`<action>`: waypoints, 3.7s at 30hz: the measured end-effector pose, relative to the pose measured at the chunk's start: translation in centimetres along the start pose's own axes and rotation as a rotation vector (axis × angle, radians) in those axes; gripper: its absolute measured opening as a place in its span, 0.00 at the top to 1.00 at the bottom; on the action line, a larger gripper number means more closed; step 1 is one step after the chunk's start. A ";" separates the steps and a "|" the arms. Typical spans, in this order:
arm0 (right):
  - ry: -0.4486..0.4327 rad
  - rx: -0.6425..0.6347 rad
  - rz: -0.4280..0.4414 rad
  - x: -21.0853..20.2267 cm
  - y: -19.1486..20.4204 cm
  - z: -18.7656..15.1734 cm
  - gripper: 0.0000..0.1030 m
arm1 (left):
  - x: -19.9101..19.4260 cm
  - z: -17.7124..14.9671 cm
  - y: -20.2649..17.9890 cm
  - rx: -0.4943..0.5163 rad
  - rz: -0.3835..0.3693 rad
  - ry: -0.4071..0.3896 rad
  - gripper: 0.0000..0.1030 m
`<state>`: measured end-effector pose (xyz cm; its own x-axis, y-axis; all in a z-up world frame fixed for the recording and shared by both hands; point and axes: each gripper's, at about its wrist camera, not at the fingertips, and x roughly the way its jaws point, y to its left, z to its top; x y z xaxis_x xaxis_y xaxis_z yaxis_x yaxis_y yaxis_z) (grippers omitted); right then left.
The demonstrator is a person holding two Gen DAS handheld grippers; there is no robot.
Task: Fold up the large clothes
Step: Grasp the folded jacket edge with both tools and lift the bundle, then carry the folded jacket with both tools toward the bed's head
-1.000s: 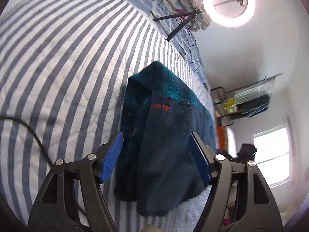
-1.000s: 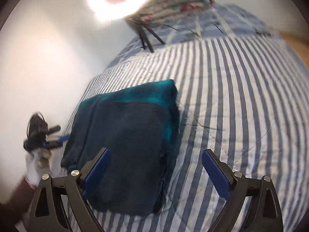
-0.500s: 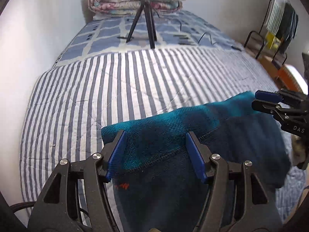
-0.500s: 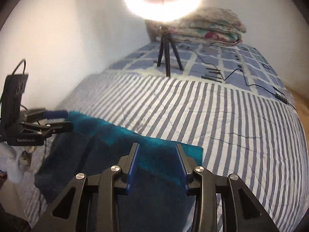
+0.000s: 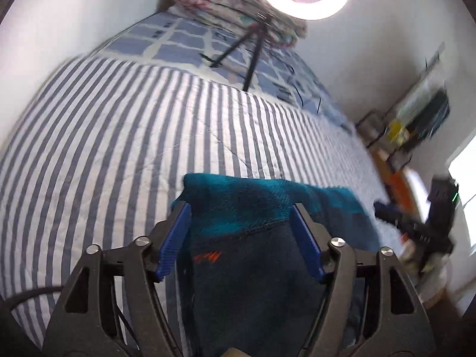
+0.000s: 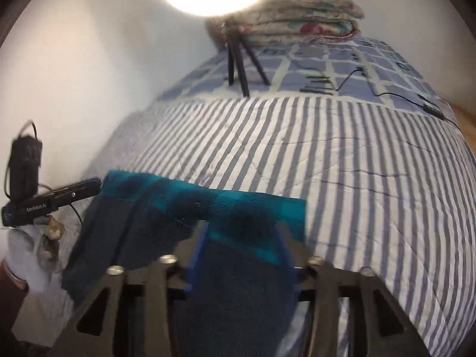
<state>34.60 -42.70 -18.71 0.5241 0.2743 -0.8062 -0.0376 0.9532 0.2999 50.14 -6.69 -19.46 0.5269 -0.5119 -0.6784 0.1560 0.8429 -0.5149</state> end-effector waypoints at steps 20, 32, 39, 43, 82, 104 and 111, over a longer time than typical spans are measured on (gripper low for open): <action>0.101 0.406 0.418 2.7 -7.9 -7.8 0.07 | 4.0 -4.1 9.0 -0.434 -0.354 0.191 0.15; 0.171 0.357 0.454 7.2 -3.6 -5.6 0.36 | 6.8 -2.4 5.9 -0.336 -0.257 0.211 0.41; 0.161 0.320 0.382 6.1 -2.4 -5.5 0.55 | 6.8 -1.5 3.2 -0.218 -0.162 0.176 0.56; 0.158 0.280 0.303 5.3 -1.0 -4.9 0.58 | 6.9 -1.2 1.7 -0.179 -0.111 0.159 0.64; -0.046 -0.152 -0.261 -13.1 3.1 -2.2 0.67 | 5.6 -2.4 -21.3 0.204 -0.134 0.126 0.74; -0.117 -0.019 -0.441 -12.6 -14.8 9.5 0.68 | 23.6 7.6 -36.9 0.344 -0.235 0.096 0.74; -0.103 -0.001 -0.469 -9.1 -20.3 13.8 0.68 | 30.1 10.8 -39.1 0.308 -0.242 0.111 0.74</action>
<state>42.37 -66.29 -10.38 0.5658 -0.1994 -0.8000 0.2226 0.9712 -0.0846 68.94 -53.22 -14.08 0.3540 -0.7019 -0.6181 0.5161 0.6977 -0.4968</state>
